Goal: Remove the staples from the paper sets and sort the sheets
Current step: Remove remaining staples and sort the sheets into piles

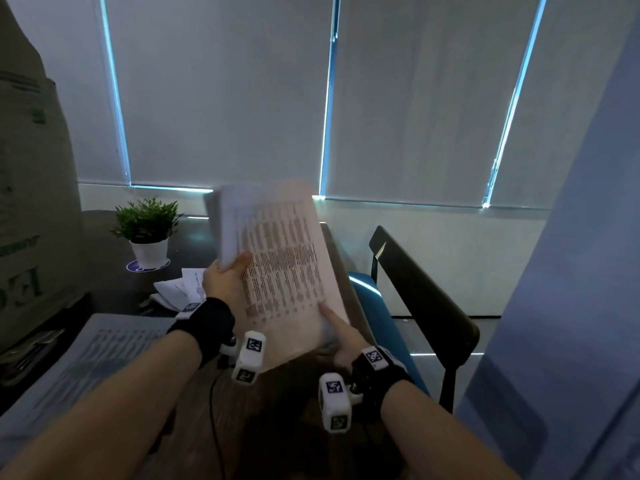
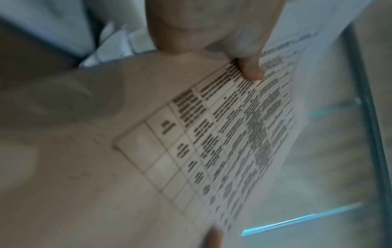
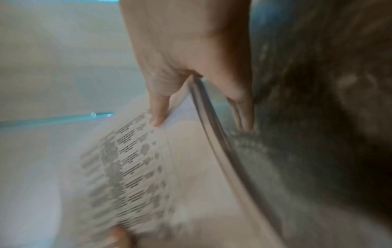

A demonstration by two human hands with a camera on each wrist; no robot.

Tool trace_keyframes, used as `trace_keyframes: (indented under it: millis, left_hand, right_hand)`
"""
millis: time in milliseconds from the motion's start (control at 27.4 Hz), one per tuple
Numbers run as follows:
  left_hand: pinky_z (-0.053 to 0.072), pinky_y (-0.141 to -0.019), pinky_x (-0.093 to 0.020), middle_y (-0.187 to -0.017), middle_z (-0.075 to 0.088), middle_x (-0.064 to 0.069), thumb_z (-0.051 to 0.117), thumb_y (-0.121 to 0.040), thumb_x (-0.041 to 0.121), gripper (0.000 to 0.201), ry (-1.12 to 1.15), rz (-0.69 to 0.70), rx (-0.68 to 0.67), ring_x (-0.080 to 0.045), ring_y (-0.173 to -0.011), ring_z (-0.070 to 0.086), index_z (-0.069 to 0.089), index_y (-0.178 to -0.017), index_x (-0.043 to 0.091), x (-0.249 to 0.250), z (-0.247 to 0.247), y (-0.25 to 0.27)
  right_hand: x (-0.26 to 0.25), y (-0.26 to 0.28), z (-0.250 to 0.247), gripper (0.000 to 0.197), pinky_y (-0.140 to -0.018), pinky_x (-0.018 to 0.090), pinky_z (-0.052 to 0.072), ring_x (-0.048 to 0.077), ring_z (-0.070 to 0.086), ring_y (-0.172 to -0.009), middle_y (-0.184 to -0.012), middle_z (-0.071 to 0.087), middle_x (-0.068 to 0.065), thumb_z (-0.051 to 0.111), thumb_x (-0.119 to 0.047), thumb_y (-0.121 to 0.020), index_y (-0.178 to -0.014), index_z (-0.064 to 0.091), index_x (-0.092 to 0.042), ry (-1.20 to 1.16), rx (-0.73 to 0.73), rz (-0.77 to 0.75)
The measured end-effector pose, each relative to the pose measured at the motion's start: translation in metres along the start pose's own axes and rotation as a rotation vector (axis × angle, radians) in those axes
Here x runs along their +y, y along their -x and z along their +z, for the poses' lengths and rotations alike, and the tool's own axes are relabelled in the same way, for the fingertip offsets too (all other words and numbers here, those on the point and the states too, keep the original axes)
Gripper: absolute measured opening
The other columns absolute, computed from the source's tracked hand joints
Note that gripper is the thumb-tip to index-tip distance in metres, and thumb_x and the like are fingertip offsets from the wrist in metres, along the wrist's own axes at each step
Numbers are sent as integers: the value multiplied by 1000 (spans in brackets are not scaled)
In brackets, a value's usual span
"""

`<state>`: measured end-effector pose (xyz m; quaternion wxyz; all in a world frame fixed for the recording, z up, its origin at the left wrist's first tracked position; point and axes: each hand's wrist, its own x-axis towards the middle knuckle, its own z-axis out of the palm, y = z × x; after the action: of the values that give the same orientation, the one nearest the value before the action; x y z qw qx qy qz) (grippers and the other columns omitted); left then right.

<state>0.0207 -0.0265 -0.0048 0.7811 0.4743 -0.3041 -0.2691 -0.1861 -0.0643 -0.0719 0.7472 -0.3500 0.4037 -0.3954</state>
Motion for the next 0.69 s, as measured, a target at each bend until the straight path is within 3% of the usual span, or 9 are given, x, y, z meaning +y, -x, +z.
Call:
trace_keyframes:
  millis: [73,110,219,329,402,512,585,621,695]
  left_hand:
    - [48,-75,-25,-104,67,-8,70,-86,26,37,115,-70,67,-24,-95,63,62,-114,3,-6,11,5]
    - [46,-81,-26,-107,65,-7,69,-87,27,40,136,-100,70,-22,-97,61,60,-118,3,-5,15,9]
    - [53,-84,-33,-111,68,-7,69,-86,23,40,186,-186,-112,-22,-98,65,59,-120,4,4,2,-7]
    - [58,-77,-28,-111,68,-7,57,-91,6,30,147,-187,-299,-25,-106,63,57,-121,8,26,-31,-37]
    - [57,-74,-25,-116,64,-9,58,-89,5,39,63,-192,-412,-20,-102,65,52,-128,6,36,-49,-50]
    - [57,-72,-33,-114,66,-7,78,-67,23,60,-21,-269,-600,-21,-99,67,54,-122,19,31,-69,-54]
    - [53,-67,-34,-104,65,-7,66,-67,20,57,-135,-304,-531,-30,-100,59,52,-122,17,1,-72,-51]
    - [51,-67,-34,-100,65,-8,59,-70,12,50,-199,-289,-411,-31,-100,57,52,-119,13,-22,-71,-45]
    - [53,-79,-41,-104,67,-15,59,-77,2,39,-347,-210,-137,-35,-100,61,56,-116,5,-67,-66,-33]
  right_hand:
    - [-6,12,17,47,-87,59,49,40,62,-104,-106,70,23,75,-19,-84,-124,55,-7,-216,-139,19]
    - [-12,12,22,40,-84,57,50,38,63,-102,-104,73,20,70,-15,-88,-125,56,-10,-236,-184,-47]
    - [-48,5,10,50,-90,55,54,37,64,-109,-118,69,18,69,-1,-83,-131,55,-6,-160,-123,-361]
    - [-95,6,-10,34,-83,43,58,32,66,-108,-114,70,14,67,5,-83,-116,62,-6,53,-109,-572]
    - [-119,10,-13,34,-81,36,58,25,67,-108,-113,71,8,65,6,-85,-116,63,-9,180,-195,-639]
    - [-123,-5,-35,45,-89,42,56,33,63,-116,-120,69,15,71,3,-80,-123,61,-2,213,-206,-624]
    - [-95,-9,-53,57,-91,42,56,36,62,-116,-117,69,16,85,-11,-66,-118,63,-5,346,-167,-475]
    - [-75,-10,-59,59,-86,36,57,36,63,-112,-113,69,15,89,-16,-61,-114,64,-7,426,-140,-381]
    - [-44,-17,-60,38,-69,21,53,31,63,-100,-103,66,12,81,-12,-77,-108,61,-7,549,-7,-292]
